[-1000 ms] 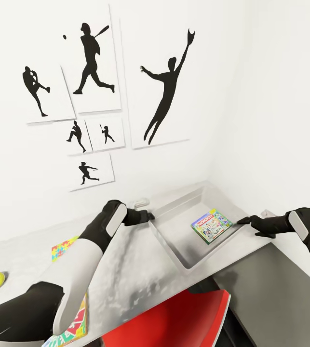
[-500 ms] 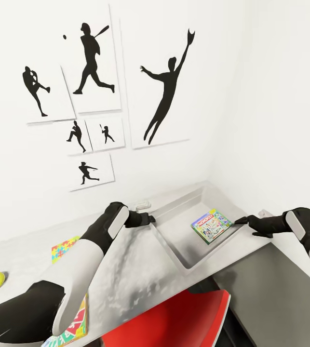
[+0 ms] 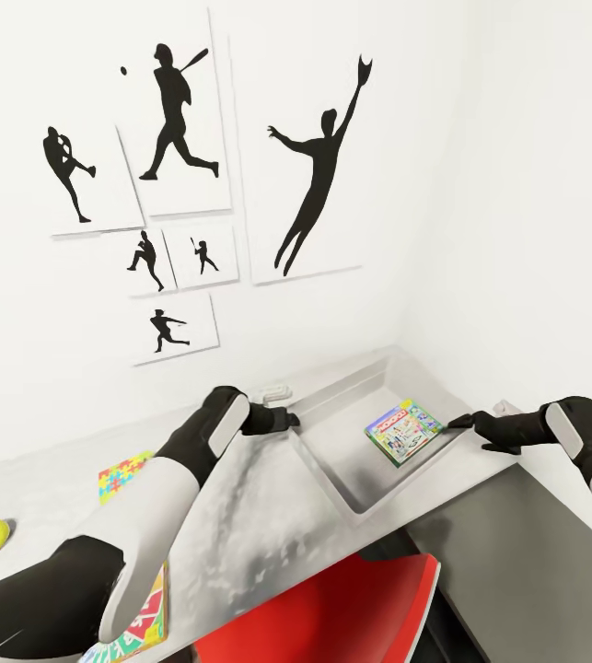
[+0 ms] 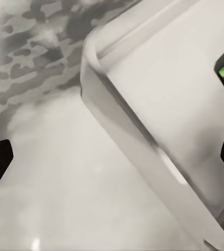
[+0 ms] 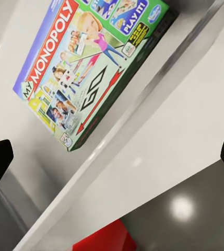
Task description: Put all the toys in the child's room - the three board games (two on the bed and one on the table), the two jigsaw puzzles on the table, and the tennis ball on the table - inside the toy box on the table in the child's room.
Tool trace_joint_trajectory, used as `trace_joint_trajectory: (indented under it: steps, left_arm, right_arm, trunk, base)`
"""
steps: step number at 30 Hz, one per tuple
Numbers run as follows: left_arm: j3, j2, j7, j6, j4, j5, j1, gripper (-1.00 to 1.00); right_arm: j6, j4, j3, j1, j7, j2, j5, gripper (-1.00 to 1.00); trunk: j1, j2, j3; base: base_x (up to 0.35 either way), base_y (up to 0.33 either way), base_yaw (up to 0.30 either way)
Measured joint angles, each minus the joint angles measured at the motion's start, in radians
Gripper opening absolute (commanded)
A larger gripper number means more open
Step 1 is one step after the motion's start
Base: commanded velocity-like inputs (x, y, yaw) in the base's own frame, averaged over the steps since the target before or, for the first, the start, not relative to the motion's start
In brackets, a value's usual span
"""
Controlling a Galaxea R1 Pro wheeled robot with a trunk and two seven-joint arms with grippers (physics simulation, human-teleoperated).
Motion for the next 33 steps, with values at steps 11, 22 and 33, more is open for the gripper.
trace_joint_trajectory:
  steps: [11,22,33]
  left_arm:
    - [-0.101,0.000,-0.001,0.008,-0.034,0.098,0.000,1.00]
    - [-0.209,0.000,0.002,0.012,-0.068,0.210,0.000,1.00]
    - [-0.249,0.000,0.003,0.004,-0.047,0.226,0.000,1.00]
  right_arm:
    - [0.001,0.000,0.000,0.000,0.000,0.000,0.000,1.00]
    - [0.002,0.000,0.001,0.000,0.000,0.000,0.000,1.00]
    - [0.003,0.000,0.001,0.000,0.001,0.000,0.000,1.00]
  trunk:
    - [0.000,0.000,0.000]
    - [0.000,0.000,0.000]
    - [0.000,0.000,0.000]
  base:
    - [0.000,0.000,0.000]
    - [0.000,0.000,0.000]
    - [0.000,0.000,0.000]
